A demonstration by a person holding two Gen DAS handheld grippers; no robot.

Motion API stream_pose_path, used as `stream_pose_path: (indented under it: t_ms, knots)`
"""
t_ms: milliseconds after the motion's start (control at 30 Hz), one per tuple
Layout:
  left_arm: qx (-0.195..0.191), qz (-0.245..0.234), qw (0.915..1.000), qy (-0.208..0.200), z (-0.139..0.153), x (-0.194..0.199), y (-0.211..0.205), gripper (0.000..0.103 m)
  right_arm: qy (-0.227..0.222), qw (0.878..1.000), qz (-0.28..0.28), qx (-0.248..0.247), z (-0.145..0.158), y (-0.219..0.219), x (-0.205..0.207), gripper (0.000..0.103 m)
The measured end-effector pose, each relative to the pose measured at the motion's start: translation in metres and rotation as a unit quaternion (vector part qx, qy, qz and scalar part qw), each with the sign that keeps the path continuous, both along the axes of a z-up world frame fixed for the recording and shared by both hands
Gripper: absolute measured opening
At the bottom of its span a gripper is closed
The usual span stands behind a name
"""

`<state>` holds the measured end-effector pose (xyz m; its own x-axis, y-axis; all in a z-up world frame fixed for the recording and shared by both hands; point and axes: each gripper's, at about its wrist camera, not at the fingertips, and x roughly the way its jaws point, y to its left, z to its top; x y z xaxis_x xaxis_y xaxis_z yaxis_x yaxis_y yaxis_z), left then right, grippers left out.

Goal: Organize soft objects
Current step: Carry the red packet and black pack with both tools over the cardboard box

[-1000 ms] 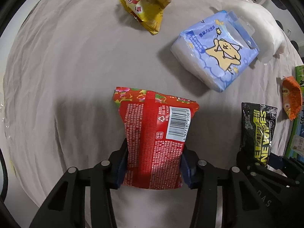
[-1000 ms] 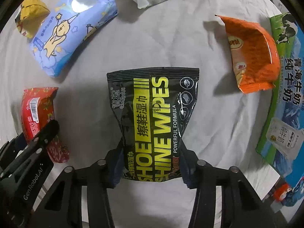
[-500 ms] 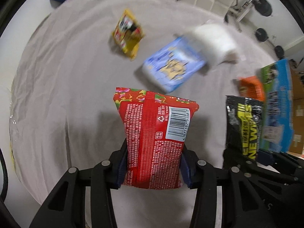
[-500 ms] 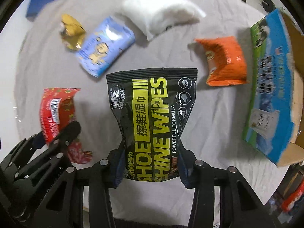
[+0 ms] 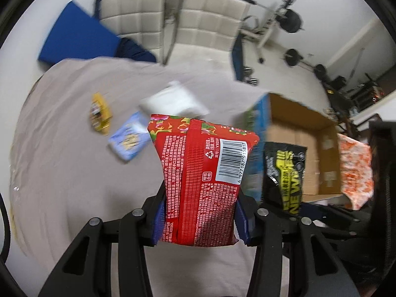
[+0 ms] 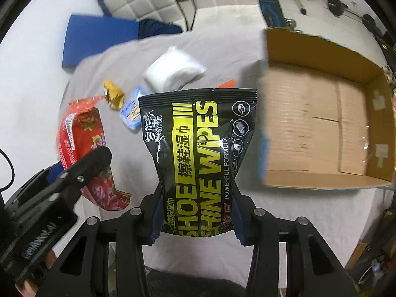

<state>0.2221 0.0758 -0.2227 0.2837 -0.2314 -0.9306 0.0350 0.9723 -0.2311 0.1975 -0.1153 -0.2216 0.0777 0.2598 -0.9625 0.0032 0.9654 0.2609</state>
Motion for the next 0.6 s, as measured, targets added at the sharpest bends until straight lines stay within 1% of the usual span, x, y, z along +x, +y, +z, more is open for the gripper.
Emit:
stream_pose_path:
  t_ms: [133, 167, 267, 333, 400, 533, 600]
  knots:
    - [-0.019, -0.030, 0.9993, -0.008, 0.015, 0.016, -0.052, 0.043, -0.017, 1.000, -0.025, -0.001, 0.018, -0.057, -0.006, 0.048]
    - [-0.022, -0.037, 0.9990, -0.008, 0.017, 0.022, -0.065, 0.043, -0.019, 0.999, -0.030, -0.004, 0.015, -0.065, -0.004, 0.048]
    - [-0.036, -0.053, 0.9979, -0.003, 0.021, 0.038, -0.104, 0.043, -0.028, 0.998, -0.052, -0.010, 0.022, -0.109, -0.004, 0.048]
    - [-0.046, -0.063, 0.9969, 0.007, 0.017, 0.053, -0.129, 0.043, -0.032, 0.997, -0.071, -0.017, 0.026, -0.145, -0.002, 0.048]
    - [-0.056, -0.070, 0.9958, 0.018, 0.012, 0.066, -0.152, 0.043, -0.032, 0.996, -0.083, -0.025, 0.024, -0.174, 0.004, 0.048]
    - [-0.060, -0.081, 0.9941, 0.040, -0.007, 0.090, -0.201, 0.043, -0.024, 0.994, -0.099, -0.045, 0.003, -0.234, 0.025, 0.048]
    - [-0.058, -0.084, 0.9930, 0.059, -0.027, 0.104, -0.225, 0.043, -0.016, 0.994, -0.099, -0.050, -0.011, -0.260, 0.037, 0.048]
